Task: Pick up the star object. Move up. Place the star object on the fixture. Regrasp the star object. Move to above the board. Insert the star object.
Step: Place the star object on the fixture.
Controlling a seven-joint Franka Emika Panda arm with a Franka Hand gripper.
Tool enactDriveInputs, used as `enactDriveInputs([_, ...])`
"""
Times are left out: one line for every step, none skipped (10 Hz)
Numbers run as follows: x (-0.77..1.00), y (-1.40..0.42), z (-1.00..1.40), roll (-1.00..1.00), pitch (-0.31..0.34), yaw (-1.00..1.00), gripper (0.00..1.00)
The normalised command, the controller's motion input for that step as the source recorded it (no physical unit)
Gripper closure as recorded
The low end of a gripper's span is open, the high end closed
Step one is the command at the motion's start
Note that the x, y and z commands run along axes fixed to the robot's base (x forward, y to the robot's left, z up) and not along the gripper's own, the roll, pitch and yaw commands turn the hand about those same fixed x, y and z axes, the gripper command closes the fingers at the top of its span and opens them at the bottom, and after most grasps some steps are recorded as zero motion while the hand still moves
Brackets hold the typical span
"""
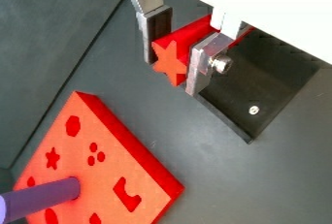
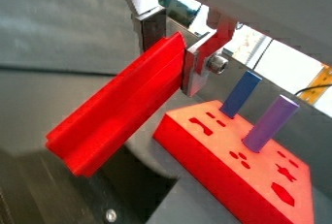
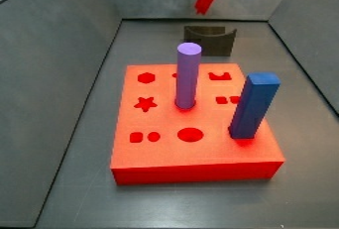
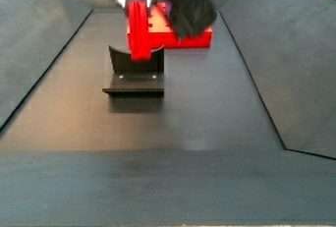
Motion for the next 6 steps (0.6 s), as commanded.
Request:
enactDriveInputs([0.18, 0.14, -1.00, -0.69, 0.231, -0.25, 1.00])
enactDriveInputs([0.18, 0.14, -1.00, -0.47, 0.151, -0.27, 1.00])
enactDriveInputs([0.18, 0.14, -1.00, -0.32, 0.097, -0.27, 1.00])
enactDriveInputs([0.19, 0.13, -1.00, -0.23, 0.043, -0.25, 1.00])
enactDriveInputs([0.17, 0.12, -0.86, -0.18, -0.009, -0.22, 1.00])
enactDriveInputs([0.14, 0.15, -0.71, -0.13, -0.045, -0.19, 1.00])
